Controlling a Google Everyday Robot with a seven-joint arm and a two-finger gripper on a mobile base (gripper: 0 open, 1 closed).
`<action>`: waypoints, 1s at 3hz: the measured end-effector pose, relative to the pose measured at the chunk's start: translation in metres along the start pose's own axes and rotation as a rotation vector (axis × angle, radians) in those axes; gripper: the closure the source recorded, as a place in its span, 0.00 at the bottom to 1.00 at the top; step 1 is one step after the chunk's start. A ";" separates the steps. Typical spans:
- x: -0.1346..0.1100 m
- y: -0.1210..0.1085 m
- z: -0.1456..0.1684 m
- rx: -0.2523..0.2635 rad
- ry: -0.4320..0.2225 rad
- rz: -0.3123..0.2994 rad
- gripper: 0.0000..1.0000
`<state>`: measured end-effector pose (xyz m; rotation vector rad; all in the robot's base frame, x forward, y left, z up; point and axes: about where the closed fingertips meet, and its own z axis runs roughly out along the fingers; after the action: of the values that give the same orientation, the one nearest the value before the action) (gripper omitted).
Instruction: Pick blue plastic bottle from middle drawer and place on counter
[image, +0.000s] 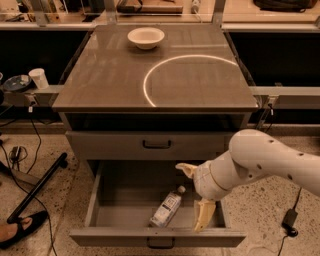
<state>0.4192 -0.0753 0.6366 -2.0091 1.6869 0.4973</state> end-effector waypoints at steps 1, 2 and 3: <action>0.003 -0.019 0.006 -0.001 -0.011 -0.020 0.00; 0.004 -0.034 0.011 0.009 0.023 -0.027 0.00; 0.002 -0.041 0.022 0.039 0.127 -0.046 0.00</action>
Offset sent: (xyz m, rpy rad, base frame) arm 0.0536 0.0108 -0.0102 -0.0629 -0.0483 0.0001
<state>0.4600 -0.0589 0.6225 -2.0853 1.7064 0.3247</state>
